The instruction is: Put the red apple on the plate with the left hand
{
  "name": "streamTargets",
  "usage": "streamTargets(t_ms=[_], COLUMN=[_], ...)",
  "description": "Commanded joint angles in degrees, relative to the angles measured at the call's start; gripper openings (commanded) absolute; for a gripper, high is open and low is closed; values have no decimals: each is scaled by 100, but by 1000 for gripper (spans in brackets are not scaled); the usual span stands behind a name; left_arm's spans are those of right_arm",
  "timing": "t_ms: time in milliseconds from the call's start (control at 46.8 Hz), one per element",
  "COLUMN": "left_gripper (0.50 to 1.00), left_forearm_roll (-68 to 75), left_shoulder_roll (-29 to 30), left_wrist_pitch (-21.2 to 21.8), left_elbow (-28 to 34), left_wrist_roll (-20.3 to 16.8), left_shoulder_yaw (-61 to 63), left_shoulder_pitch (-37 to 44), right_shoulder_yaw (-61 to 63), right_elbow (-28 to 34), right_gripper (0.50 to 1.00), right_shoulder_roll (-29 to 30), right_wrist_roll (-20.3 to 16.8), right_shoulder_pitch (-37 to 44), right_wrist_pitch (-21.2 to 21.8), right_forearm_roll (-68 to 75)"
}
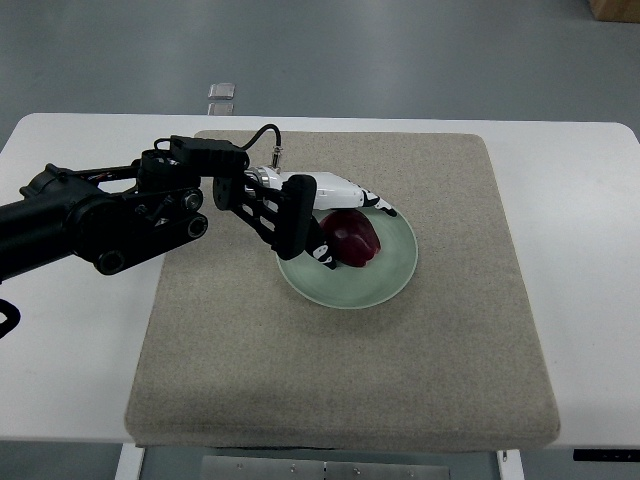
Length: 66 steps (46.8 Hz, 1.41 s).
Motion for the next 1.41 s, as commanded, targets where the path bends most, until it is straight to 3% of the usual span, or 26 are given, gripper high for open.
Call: streamTargets(t_ms=[0,406,705,962,1218,1389], left_gripper=[990,992,992,992,992,992], left_forearm_roll=[0,-79,-105,-149,-2028,-3584], left_shoulder_roll=[0,114,220,176,114,-70], left_wrist_pitch=[0,0,88,123,466,1001], left_elbow=[0,79,589,861,1485,2030], left_wrist_roll=[0,0,-9,9,211,290], left_shoulder_yaw=[1,-26,-114,-974,-1221,-1230], left_shoulder_pitch=[2,-33,-138,-77,-77,-86], right_shoulder_yaw=[5,-3,5,-3,5,-3], right_elbow=[-4,4,-4,-4,-4,-4], right_gripper=[964,964,964,964,964,964], right_shoulder_roll=[0,0,0,0,0,0], right_wrist_roll=[0,0,0,0,0,0], right_shoulder_pitch=[0,0,0,0,0,0], right_wrist_pitch=[0,0,0,0,0,0], right_forearm_roll=[0,0,0,0,0,0])
